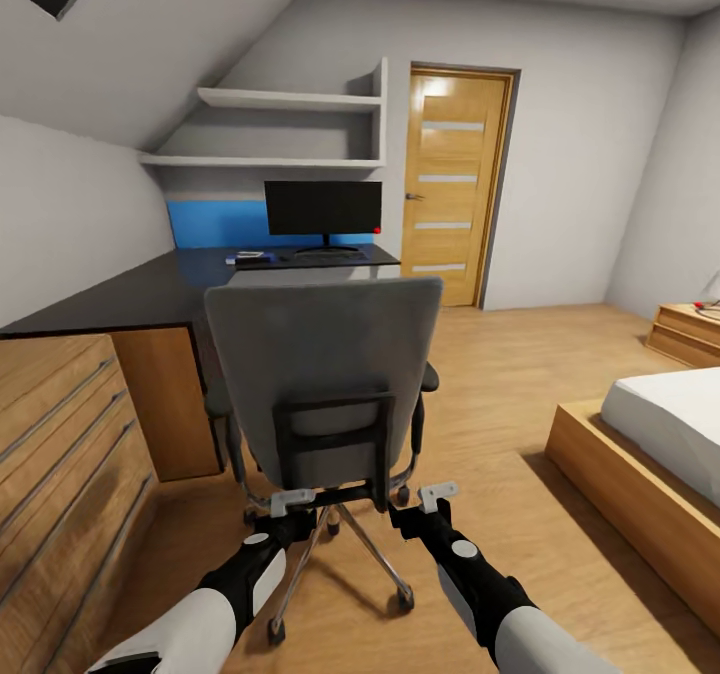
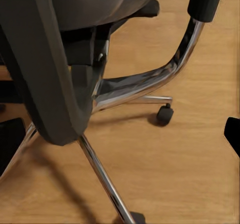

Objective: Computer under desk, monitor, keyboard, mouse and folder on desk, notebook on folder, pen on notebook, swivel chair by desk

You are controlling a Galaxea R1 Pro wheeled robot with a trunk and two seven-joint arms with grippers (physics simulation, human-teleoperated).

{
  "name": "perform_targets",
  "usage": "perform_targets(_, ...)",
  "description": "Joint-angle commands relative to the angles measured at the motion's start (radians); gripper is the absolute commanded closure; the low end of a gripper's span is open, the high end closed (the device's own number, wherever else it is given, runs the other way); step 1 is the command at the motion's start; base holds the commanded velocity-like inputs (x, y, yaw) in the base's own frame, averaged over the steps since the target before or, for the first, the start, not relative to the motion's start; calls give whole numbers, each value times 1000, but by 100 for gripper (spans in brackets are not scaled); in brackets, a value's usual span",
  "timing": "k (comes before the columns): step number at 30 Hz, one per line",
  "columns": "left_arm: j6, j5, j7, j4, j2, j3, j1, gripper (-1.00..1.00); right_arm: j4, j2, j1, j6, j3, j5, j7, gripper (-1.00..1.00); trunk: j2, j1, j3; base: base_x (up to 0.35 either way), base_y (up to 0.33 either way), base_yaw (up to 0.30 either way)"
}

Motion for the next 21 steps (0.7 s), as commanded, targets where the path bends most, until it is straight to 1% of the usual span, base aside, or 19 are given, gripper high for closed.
perform_targets(1,-2,-9,2,0,-1,5,-1,-100,1,0,-1,-3,-1,8,1,-100,0,0,-1,294,-180,0)
perform_targets(7,-2,-9,2,0,-1,5,-1,-100,2,0,-1,-3,-1,9,0,-100,0,0,-1,295,-177,0)
perform_targets(10,-2,-9,2,0,0,5,-1,-100,2,0,-1,-3,-1,9,0,-100,0,0,-1,310,-105,0)
perform_targets(16,-2,-9,2,0,1,5,-1,-100,2,0,-1,-3,-1,9,-1,-100,0,0,-1,320,-8,0)
perform_targets(21,-2,-8,2,0,2,5,-1,-100,2,1,-1,-3,-1,9,-1,-100,0,0,-1,322,97,0)
